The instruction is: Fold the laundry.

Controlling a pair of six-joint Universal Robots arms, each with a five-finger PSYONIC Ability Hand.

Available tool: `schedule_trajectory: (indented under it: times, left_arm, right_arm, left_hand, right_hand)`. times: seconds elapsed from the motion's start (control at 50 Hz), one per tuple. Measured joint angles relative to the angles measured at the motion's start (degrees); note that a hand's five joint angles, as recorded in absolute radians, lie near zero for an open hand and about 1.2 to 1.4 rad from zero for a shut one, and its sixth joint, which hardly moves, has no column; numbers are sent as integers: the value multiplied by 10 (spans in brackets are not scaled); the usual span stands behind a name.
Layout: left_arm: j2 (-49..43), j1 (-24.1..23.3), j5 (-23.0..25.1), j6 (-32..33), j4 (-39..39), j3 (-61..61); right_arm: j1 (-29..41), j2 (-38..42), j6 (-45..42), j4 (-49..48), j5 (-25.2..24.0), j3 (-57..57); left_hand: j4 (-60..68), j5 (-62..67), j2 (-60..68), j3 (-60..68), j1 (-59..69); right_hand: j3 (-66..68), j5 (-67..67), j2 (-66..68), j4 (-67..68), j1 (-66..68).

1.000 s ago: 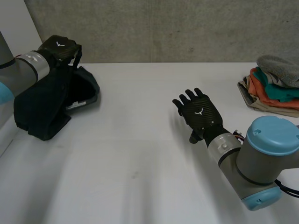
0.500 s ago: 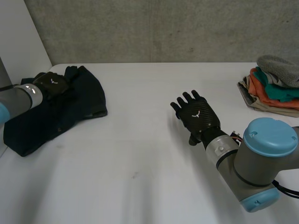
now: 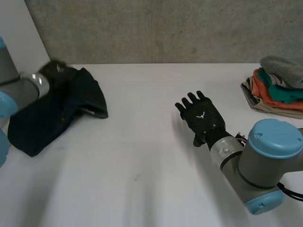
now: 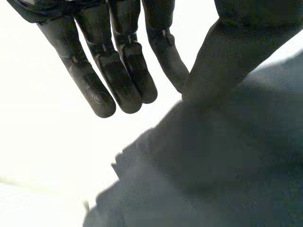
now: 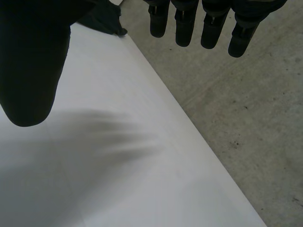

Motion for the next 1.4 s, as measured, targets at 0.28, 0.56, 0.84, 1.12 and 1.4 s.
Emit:
schedule_trajectory:
  times: [0.28, 0.56, 0.84, 1.12, 1.4]
  left_arm:
    - [155, -224, -103, -313, 78, -62]
    - [81, -205, -189, -251, 79, -65]
    - [-3, 47, 57, 47, -40, -61]
    - [-62, 33, 36, 58, -49, 14]
    - [139, -127, -39, -252, -25, -29]
  right_arm:
    - [-44, -19, 32, 7, 11, -25]
    - [-81, -9, 81, 66, 30, -67]
    - [-54, 21, 27, 70, 28, -67]
    - [-49, 17, 19, 67, 33, -55]
    - [-70, 3, 27, 69, 33, -64]
  left_hand:
    - [0, 8, 1, 0, 9]
    - [-551, -534, -544, -540, -522]
    - [-558, -534, -552, -545, -521]
    - [0, -3, 0, -2, 17]
    - [0, -3, 0, -2, 17]
  right_hand:
    - [0, 0, 0, 0, 0]
    - [0, 0, 0, 0, 0]
    - [0, 0, 0, 0, 0]
    - [0, 0, 0, 0, 0]
    - [0, 0, 0, 0, 0]
